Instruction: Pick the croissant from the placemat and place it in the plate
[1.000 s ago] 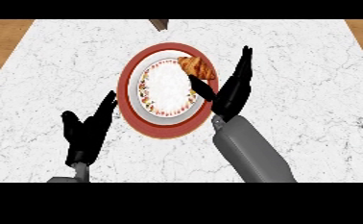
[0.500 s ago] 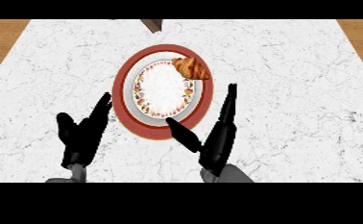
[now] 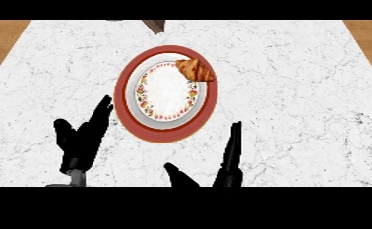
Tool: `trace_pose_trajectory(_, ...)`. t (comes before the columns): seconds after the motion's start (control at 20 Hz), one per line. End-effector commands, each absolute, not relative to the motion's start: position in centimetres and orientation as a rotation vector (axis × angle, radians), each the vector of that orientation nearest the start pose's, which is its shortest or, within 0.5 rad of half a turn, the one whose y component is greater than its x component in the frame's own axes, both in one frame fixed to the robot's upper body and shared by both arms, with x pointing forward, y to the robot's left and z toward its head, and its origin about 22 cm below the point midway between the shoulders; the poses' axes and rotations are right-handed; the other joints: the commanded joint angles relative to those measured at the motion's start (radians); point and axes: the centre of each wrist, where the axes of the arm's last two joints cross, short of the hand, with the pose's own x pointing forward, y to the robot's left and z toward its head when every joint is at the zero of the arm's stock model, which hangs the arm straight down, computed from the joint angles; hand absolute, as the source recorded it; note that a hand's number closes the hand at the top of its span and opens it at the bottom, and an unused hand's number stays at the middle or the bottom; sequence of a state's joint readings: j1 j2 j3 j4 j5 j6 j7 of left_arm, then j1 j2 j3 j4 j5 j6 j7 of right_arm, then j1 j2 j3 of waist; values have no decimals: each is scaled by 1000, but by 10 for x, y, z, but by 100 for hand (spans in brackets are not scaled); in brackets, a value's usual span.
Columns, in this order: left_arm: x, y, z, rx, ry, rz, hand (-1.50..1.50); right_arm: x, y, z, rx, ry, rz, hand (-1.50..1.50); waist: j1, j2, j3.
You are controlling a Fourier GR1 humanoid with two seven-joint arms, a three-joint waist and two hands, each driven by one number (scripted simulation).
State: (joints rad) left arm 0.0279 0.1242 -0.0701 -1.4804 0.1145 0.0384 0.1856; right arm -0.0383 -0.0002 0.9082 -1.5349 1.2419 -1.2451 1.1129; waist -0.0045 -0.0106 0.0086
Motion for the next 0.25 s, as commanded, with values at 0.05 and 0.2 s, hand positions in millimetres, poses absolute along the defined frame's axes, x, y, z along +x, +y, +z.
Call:
trace_pose_trajectory(0.05,227,226,-33,13,-1181,4,0,116,-32,-2,-696,-1523,-100,-150,-4,8,-9)
trace_pose_trajectory(0.2,216,232,-39,0,-1184,7,0,127,-31,-20,-714,-1524,-105,-150,6,10,-9)
